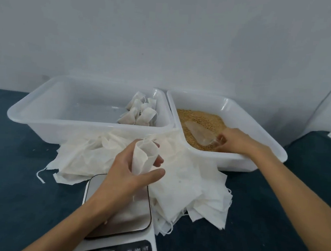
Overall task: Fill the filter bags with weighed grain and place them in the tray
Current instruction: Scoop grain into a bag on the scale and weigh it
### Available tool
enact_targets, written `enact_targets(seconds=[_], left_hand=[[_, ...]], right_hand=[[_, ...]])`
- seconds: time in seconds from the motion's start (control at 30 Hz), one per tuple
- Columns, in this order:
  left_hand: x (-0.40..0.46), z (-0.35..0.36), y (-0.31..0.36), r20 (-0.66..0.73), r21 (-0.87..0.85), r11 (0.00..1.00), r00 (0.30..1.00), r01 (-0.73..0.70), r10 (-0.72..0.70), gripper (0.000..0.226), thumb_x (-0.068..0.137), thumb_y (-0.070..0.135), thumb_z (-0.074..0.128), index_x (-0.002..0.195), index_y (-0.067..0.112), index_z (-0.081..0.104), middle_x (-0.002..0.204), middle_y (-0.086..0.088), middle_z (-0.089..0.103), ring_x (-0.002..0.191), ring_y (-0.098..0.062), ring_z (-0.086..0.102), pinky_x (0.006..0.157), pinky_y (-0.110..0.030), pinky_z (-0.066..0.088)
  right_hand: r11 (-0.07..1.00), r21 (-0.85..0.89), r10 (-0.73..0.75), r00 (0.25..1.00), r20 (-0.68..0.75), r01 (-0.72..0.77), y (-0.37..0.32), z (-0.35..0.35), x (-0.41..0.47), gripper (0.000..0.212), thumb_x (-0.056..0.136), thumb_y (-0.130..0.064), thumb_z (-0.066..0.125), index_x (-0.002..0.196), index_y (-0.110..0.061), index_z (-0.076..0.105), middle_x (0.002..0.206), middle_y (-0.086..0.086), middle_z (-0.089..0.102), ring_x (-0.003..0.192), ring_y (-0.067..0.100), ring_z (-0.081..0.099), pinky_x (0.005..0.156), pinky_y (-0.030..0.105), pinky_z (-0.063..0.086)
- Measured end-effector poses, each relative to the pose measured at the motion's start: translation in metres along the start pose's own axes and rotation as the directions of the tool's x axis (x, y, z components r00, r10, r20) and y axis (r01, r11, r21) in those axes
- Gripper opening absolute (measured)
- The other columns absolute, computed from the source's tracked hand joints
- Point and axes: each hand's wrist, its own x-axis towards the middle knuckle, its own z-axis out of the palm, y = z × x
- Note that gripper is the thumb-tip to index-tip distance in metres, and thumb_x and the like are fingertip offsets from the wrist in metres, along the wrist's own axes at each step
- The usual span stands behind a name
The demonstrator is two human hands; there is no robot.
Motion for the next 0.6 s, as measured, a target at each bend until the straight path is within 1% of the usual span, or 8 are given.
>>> enact_targets(seconds=[0.07, 0.13, 0.2, 0.27, 0.33, 0.4, 0.53, 0.6], left_hand=[[0.002, -0.001, 0.001, -0.037, 0.0, 1.0, 0.999, 0.005, -0.005, 0.049, 0.072, 0.021, 0.084, 0.117, 0.028, 0.066, 0.099, -0.003, 0.076, 0.092, -0.013, 0.072, 0.078, -0.022, 0.056], [0.004, -0.003, 0.002, -0.072, -0.011, 1.0, 0.997, 0.007, -0.007, 0.049, 0.07, 0.02, 0.084, 0.116, 0.025, 0.067, 0.097, -0.002, 0.075, 0.092, -0.012, 0.071, 0.077, -0.022, 0.056], [0.005, -0.005, 0.003, -0.097, -0.023, 1.0, 0.995, 0.013, -0.015, 0.047, 0.07, 0.022, 0.084, 0.114, 0.025, 0.068, 0.097, -0.001, 0.075, 0.092, -0.012, 0.071, 0.078, -0.026, 0.057], [0.005, -0.005, 0.005, -0.109, -0.023, 0.999, 0.994, 0.025, -0.027, 0.047, 0.069, 0.027, 0.084, 0.113, 0.026, 0.069, 0.098, -0.001, 0.075, 0.092, -0.014, 0.071, 0.082, -0.034, 0.057], [0.005, -0.005, 0.005, -0.117, -0.03, 0.999, 0.992, 0.039, -0.042, 0.046, 0.068, 0.029, 0.084, 0.111, 0.025, 0.07, 0.099, -0.001, 0.075, 0.091, -0.014, 0.072, 0.084, -0.038, 0.055], [0.005, -0.004, 0.005, -0.125, -0.047, 0.998, 0.99, 0.052, -0.058, 0.041, 0.069, 0.026, 0.082, 0.108, 0.023, 0.072, 0.098, -0.002, 0.075, 0.09, -0.015, 0.071, 0.083, -0.036, 0.055], [0.006, -0.004, 0.002, -0.121, -0.045, 0.997, 0.99, 0.064, -0.069, 0.035, 0.07, 0.024, 0.082, 0.104, 0.022, 0.075, 0.099, -0.005, 0.075, 0.091, -0.016, 0.07, 0.084, -0.034, 0.055], [0.005, -0.002, 0.0, -0.122, -0.021, 0.998, 0.99, 0.065, -0.067, 0.037, 0.07, 0.024, 0.081, 0.106, 0.021, 0.074, 0.099, -0.002, 0.075, 0.092, -0.014, 0.071, 0.081, -0.026, 0.056]], right_hand=[[0.999, 0.025, -0.024, 0.999, -0.046, 0.025, -0.001, -0.001, 0.0, 0.026, 0.086, -0.042, 0.076, 0.106, -0.026, 0.067, 0.094, -0.011, 0.064, 0.083, 0.008, 0.059, 0.069, 0.03, 0.048], [0.999, 0.038, -0.015, 0.993, -0.116, 0.02, 0.003, -0.006, 0.0, 0.021, 0.092, -0.034, 0.072, 0.109, -0.025, 0.067, 0.101, -0.007, 0.067, 0.089, 0.014, 0.06, 0.073, 0.034, 0.048], [1.0, 0.0, -0.001, 0.979, -0.205, 0.001, 0.009, -0.013, -0.001, 0.023, 0.09, -0.022, 0.074, 0.112, -0.024, 0.067, 0.109, -0.002, 0.069, 0.095, 0.018, 0.062, 0.079, 0.036, 0.049], [0.986, -0.162, -0.021, 0.954, -0.298, -0.029, 0.014, -0.022, -0.003, 0.026, 0.09, -0.017, 0.074, 0.114, -0.025, 0.069, 0.109, 0.0, 0.069, 0.096, 0.021, 0.064, 0.081, 0.036, 0.047], [0.943, -0.324, -0.058, 0.924, -0.377, -0.073, 0.02, -0.031, -0.004, 0.027, 0.09, -0.014, 0.073, 0.112, -0.029, 0.072, 0.104, 0.0, 0.068, 0.094, 0.023, 0.064, 0.088, 0.039, 0.043], [0.92, -0.379, -0.082, 0.898, -0.432, -0.099, 0.026, -0.037, -0.006, 0.032, 0.087, -0.009, 0.074, 0.11, -0.032, 0.073, 0.102, -0.001, 0.066, 0.096, 0.024, 0.062, 0.098, 0.04, 0.037], [0.926, -0.378, -0.156, 0.905, -0.396, -0.006, 0.018, -0.032, -0.006, 0.028, 0.085, -0.015, 0.078, 0.107, -0.033, 0.075, 0.099, -0.003, 0.066, 0.096, 0.022, 0.06, 0.105, 0.043, 0.034], [0.945, -0.321, -0.171, 0.927, -0.335, 0.058, 0.009, -0.023, -0.004, 0.029, 0.086, -0.014, 0.076, 0.108, -0.033, 0.075, 0.098, -0.005, 0.063, 0.093, 0.019, 0.058, 0.103, 0.042, 0.035]])
